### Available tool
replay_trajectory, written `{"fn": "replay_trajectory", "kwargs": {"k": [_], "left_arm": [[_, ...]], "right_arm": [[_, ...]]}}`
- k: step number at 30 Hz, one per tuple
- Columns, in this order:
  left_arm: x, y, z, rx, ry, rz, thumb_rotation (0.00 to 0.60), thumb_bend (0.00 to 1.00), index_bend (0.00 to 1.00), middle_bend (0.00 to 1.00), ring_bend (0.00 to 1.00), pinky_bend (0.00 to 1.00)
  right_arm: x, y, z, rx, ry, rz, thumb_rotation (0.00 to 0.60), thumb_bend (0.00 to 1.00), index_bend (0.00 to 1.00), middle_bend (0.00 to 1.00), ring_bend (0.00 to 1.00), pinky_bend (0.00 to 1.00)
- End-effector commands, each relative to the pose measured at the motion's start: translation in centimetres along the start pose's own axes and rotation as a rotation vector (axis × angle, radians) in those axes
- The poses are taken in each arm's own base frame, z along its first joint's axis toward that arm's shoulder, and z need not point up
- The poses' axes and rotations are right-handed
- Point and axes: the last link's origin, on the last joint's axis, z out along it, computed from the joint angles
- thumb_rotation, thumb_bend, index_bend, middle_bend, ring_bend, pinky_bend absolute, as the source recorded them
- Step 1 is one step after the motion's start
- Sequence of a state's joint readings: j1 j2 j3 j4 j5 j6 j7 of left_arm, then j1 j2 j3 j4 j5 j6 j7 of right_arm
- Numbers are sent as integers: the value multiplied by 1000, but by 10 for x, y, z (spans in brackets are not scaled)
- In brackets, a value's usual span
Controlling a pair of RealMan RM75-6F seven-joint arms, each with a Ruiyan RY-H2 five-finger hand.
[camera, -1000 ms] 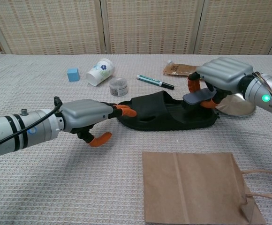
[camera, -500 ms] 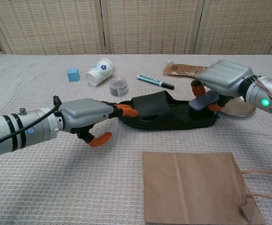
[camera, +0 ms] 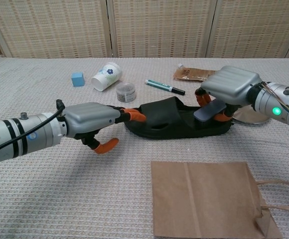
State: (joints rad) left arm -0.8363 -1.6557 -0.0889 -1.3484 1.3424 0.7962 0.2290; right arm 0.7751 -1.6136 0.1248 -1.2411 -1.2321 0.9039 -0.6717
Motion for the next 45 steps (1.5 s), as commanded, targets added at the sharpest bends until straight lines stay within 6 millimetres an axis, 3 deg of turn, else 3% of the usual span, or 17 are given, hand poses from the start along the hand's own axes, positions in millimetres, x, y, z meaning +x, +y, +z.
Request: {"fn": "replay_trajectory", "kwargs": {"k": [1,6,17,30,41,45], "left_arm": [[1,0,0,0,1,-3,600,633,0,0,0,79],[1,0,-1,1,5,-5,600,634,0,0,0,79],[2,-2,-1,4,7,-6,600,634,0,0,0,79],[4,-9,0,16,11,-9,600,633,0,0,0,78],[4,-9,0,17,14,-11,600,635,0,0,0,79],[4,-10,0,18,13,-12,600,635,0,0,0,79]], "right_arm": [[3,-7,0,17,7,1,600,390,820,609,521,721],[1,-9,1,22,0,-24,600,390,818,609,521,721],[-5,7,-3,-13,-12,-86,600,390,818,609,521,721],[-3,-18,2,49,10,-68,600,390,813,609,521,721],[-8,4,-1,17,19,-179,600,390,817,609,521,722],[-7,3,-2,20,17,-167,600,390,817,609,521,722]]}}
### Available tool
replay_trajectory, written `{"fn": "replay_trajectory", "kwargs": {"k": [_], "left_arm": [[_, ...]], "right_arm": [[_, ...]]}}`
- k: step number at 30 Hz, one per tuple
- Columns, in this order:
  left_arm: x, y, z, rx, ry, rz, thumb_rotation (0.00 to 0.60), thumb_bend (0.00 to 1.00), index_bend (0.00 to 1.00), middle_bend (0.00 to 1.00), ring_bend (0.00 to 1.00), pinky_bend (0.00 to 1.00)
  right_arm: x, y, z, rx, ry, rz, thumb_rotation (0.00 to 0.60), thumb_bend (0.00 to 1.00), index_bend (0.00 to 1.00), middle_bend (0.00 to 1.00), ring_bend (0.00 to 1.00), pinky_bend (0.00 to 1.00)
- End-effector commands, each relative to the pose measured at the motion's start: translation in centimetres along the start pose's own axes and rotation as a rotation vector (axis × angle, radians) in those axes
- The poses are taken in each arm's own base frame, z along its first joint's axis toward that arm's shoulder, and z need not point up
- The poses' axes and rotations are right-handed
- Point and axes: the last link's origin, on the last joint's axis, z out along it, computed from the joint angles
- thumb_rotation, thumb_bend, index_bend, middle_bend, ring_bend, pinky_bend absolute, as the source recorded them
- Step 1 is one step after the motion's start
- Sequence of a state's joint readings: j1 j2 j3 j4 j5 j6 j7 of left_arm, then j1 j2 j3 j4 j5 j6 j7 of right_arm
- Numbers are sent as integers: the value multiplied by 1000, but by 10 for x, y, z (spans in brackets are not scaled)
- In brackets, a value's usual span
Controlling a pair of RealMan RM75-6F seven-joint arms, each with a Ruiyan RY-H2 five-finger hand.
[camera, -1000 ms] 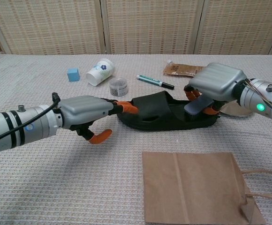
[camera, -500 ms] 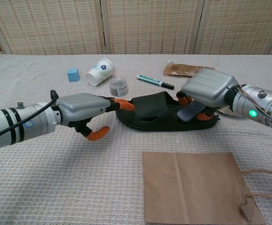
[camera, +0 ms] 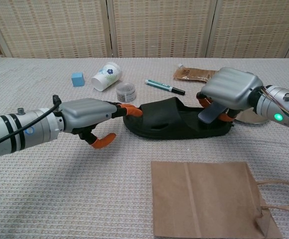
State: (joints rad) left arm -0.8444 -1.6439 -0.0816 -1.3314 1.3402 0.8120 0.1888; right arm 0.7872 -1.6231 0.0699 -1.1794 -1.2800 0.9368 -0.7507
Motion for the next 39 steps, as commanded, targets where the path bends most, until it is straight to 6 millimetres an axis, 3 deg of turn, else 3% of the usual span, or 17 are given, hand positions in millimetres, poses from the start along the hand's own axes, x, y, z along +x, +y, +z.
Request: {"fn": "replay_trajectory", "kwargs": {"k": [1,6,9,13,17,23,27,32,39], "left_arm": [[0,-1,0,2,-1,2,600,635,0,0,0,79],[3,-3,-2,7,9,5,600,635,0,0,0,79],[4,-3,-4,8,10,4,600,635,0,0,0,79],[7,-5,-7,17,20,5,600,628,0,0,0,79],[13,-6,-14,10,51,-18,600,514,0,0,0,83],[20,-17,-33,34,104,13,600,477,0,0,0,87],[18,-25,-52,75,120,18,600,481,0,0,0,87],[11,-31,-66,101,119,-1,600,482,0,0,0,88],[-1,-33,-67,107,82,-3,600,486,0,0,0,87]], "right_arm": [[2,-3,0,7,1,17,600,390,817,609,521,722],[7,-17,0,37,-1,111,600,390,812,609,521,723],[9,-15,1,35,27,96,600,390,810,609,521,725],[10,0,-2,-8,44,96,600,390,809,609,521,727],[6,27,-11,-81,53,107,600,390,808,609,521,727],[-19,66,-32,-203,-1,135,600,390,806,609,521,727],[-42,82,-41,-260,-54,172,600,390,797,609,521,727],[-64,86,-39,-289,-96,182,600,390,789,609,521,727],[-79,79,-22,-289,-127,178,600,390,762,609,521,728]]}}
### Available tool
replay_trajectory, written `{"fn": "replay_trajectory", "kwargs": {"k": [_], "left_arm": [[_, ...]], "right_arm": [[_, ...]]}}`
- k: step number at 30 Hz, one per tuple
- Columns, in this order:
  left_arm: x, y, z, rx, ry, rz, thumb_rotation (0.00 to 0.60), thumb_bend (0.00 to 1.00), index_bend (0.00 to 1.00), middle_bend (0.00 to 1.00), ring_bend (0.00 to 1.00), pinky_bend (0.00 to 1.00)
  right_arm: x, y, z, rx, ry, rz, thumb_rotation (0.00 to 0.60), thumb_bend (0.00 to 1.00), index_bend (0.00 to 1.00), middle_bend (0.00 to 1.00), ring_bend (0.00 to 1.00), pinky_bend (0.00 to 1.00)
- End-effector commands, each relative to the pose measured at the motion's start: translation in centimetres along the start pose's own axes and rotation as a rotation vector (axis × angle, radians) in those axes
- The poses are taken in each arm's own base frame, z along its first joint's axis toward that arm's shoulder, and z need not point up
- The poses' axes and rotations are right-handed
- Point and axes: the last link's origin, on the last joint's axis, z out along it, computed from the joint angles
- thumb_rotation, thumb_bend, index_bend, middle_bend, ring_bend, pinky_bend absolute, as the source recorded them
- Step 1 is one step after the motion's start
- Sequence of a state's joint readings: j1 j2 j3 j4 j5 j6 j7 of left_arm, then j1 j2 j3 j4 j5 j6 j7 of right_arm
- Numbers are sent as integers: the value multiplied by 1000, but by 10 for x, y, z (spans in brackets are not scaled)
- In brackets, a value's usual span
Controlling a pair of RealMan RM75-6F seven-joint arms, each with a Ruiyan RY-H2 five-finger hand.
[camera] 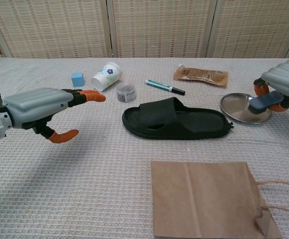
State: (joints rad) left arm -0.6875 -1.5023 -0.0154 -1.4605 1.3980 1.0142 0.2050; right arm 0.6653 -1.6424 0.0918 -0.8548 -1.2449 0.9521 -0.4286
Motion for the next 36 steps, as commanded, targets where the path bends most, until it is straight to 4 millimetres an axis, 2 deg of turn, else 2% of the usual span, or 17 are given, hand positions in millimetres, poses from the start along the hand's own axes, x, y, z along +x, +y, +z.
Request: {"fn": "replay_trajectory", "kwargs": {"k": [1,9,12,14,17,22,36], "left_arm": [[-6,0,1,1,-21,-1,600,486,0,0,0,87],[-6,-3,4,1,-18,-1,600,486,0,0,0,87],[-7,-5,3,4,-21,-5,600,488,0,0,0,87],[-7,-6,3,5,-25,-9,600,500,0,0,0,87],[-6,-7,4,6,-25,-9,600,511,0,0,0,87],[-8,-9,3,11,-33,-7,600,509,0,0,0,87],[-7,-10,1,16,-30,1,600,508,0,0,0,87]], "right_arm": [[-7,-12,9,7,-17,20,600,389,760,609,521,730],[-6,-24,17,-4,36,49,600,390,752,609,521,740],[-8,-25,17,-3,31,44,600,389,703,606,510,739],[-9,-24,16,1,23,39,600,389,592,572,479,739],[-11,-22,15,6,6,25,600,389,330,446,397,738],[-11,-20,13,20,-23,12,600,390,80,341,313,735],[-1,-14,2,41,-1,23,600,388,39,314,291,704]]}}
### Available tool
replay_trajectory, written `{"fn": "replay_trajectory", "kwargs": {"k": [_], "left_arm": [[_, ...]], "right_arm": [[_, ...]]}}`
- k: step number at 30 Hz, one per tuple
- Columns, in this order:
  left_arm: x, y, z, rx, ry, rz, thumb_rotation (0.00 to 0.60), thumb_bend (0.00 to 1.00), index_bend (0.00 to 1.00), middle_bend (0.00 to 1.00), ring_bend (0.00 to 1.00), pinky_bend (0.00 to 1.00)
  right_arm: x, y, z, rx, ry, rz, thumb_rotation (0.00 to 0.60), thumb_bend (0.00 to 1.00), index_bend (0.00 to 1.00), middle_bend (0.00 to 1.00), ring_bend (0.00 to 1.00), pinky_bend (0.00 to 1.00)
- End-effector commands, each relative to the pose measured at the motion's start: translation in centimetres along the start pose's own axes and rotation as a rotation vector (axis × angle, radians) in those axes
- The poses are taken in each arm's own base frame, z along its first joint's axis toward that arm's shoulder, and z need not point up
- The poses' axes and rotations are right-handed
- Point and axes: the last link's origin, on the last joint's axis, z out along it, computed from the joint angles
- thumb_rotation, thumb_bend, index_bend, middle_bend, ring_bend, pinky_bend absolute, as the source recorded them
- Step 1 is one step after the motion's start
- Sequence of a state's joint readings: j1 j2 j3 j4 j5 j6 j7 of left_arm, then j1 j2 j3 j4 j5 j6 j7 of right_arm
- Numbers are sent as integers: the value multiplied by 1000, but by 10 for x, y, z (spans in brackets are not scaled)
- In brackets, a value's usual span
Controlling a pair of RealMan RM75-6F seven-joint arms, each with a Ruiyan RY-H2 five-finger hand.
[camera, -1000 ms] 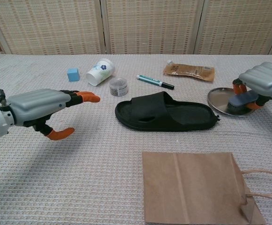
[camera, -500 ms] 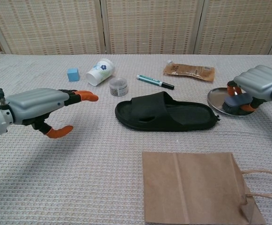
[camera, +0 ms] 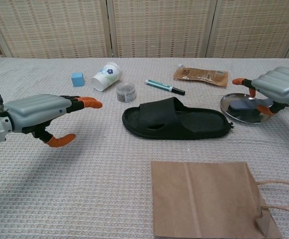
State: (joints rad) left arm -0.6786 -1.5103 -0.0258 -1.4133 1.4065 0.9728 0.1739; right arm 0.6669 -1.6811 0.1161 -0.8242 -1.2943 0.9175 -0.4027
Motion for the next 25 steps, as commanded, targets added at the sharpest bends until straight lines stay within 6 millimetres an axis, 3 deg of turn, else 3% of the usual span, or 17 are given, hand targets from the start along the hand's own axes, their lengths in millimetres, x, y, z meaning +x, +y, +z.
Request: {"fn": "replay_trajectory", "kwargs": {"k": [1,5,7,10,14,17,20,25], "left_arm": [[2,-4,-6,7,10,18,600,508,0,0,0,87],[4,-25,-26,72,28,36,600,508,0,0,0,87],[5,-38,-42,120,46,33,600,508,0,0,0,87],[4,-56,-85,213,104,13,600,505,0,0,0,87],[-2,-71,-143,324,190,-84,600,505,0,0,0,90],[-7,-83,-183,421,237,-101,600,506,0,0,0,94],[-11,-93,-209,511,237,-88,600,502,0,0,0,87],[-1,-98,-216,539,285,-71,600,504,0,0,0,83]], "right_arm": [[9,9,-12,-5,47,48,600,373,35,311,286,677],[22,25,-38,-11,109,123,600,290,31,274,227,494],[26,33,-57,-24,121,183,600,268,18,212,140,361],[30,45,-109,-65,136,288,600,246,2,114,30,205],[18,53,-181,-166,130,361,600,189,0,33,0,163],[7,54,-224,-231,146,370,600,150,0,9,0,156],[10,54,-240,-237,183,314,600,137,0,0,0,14],[17,52,-247,-231,231,343,600,135,0,0,0,0]]}}
